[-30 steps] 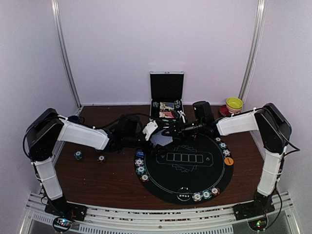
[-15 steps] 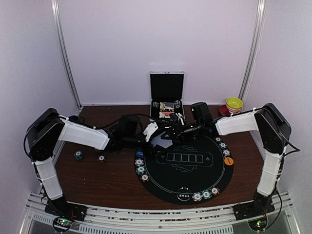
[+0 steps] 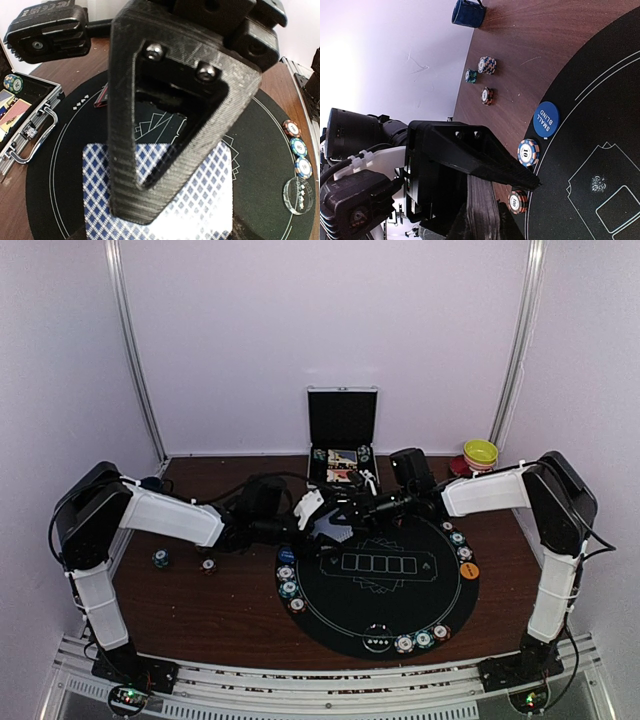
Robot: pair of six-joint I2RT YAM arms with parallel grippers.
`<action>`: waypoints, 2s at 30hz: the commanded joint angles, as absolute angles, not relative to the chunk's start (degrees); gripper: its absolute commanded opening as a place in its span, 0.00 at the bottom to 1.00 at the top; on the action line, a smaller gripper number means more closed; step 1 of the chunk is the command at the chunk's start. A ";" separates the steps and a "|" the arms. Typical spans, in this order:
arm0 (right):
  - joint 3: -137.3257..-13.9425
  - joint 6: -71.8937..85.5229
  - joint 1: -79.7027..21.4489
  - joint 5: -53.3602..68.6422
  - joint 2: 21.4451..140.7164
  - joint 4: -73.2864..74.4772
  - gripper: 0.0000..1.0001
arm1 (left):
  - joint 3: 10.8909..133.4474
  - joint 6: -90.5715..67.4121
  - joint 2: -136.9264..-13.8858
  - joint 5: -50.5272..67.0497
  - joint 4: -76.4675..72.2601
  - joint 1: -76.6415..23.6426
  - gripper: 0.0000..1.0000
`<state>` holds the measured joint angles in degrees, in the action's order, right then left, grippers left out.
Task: Distribute texas hold em gaming equipment
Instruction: Pass from the right arm to the left, then pick up the poker card from the face-down deck piles.
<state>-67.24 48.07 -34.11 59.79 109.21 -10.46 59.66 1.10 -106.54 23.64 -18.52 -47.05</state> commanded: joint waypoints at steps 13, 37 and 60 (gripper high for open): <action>-71.45 42.01 -34.29 59.04 108.78 -4.91 0.39 | 61.86 -2.23 -106.89 20.27 -16.60 -46.85 0.53; -74.65 32.60 -34.57 62.11 114.11 3.38 0.44 | 59.69 -9.19 -102.82 8.86 -10.58 -52.22 0.53; -82.03 18.39 -36.56 56.89 118.90 18.53 0.47 | 54.63 -8.88 -99.81 8.97 -13.93 -53.53 0.54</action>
